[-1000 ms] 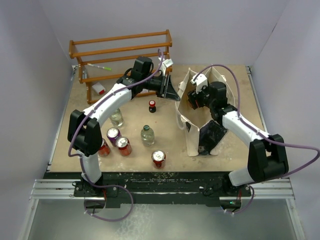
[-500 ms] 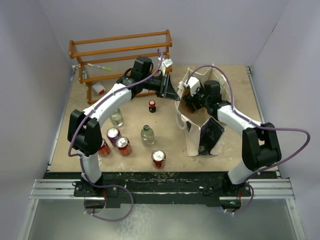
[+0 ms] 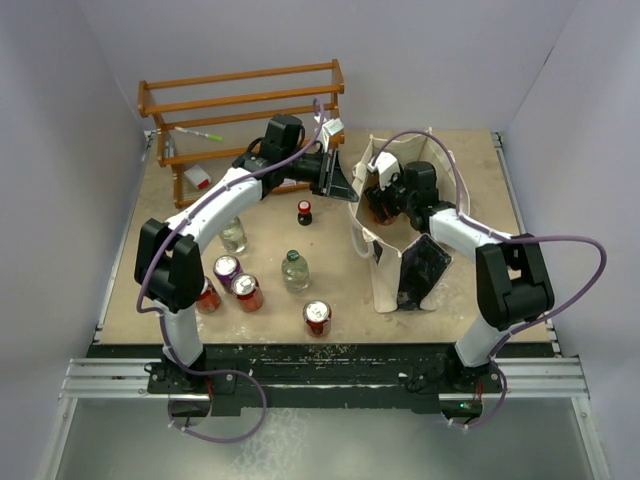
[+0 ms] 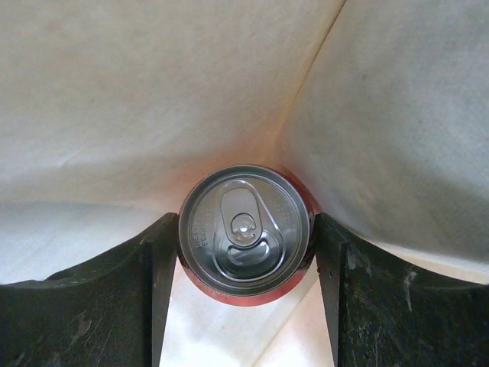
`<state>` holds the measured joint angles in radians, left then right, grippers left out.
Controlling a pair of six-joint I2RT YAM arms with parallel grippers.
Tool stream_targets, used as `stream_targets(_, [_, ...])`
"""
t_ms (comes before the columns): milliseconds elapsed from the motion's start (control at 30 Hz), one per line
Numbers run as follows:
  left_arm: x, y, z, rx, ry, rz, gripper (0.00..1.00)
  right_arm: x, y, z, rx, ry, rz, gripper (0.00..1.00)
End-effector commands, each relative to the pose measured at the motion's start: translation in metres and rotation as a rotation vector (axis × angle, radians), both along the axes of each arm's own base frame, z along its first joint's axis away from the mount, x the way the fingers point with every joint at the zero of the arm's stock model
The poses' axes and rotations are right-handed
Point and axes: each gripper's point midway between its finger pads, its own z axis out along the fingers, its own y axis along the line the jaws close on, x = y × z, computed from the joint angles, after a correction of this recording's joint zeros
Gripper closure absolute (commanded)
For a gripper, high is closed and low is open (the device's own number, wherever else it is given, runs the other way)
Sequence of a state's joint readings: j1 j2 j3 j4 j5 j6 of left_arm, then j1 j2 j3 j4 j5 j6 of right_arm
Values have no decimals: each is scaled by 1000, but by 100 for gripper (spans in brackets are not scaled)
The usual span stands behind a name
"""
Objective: Place the beverage into the canvas bag
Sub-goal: Place the drink in the canvas bag.
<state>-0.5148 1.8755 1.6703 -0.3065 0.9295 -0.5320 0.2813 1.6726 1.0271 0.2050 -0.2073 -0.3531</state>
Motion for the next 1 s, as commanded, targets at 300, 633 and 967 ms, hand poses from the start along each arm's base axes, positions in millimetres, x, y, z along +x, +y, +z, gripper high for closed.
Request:
stream_targets(300, [-3,2,17,-29,-49,-7,79,20,-2,22,1,-86,-32,62])
stream_targets(633, [-1,1,16,-29,-54,-4,78,25,-2,49,12,-104,-49,40])
stream_targets(967, [-1,2,18,-34,-55,14,79,26,-2,78,40,-163,-61,24])
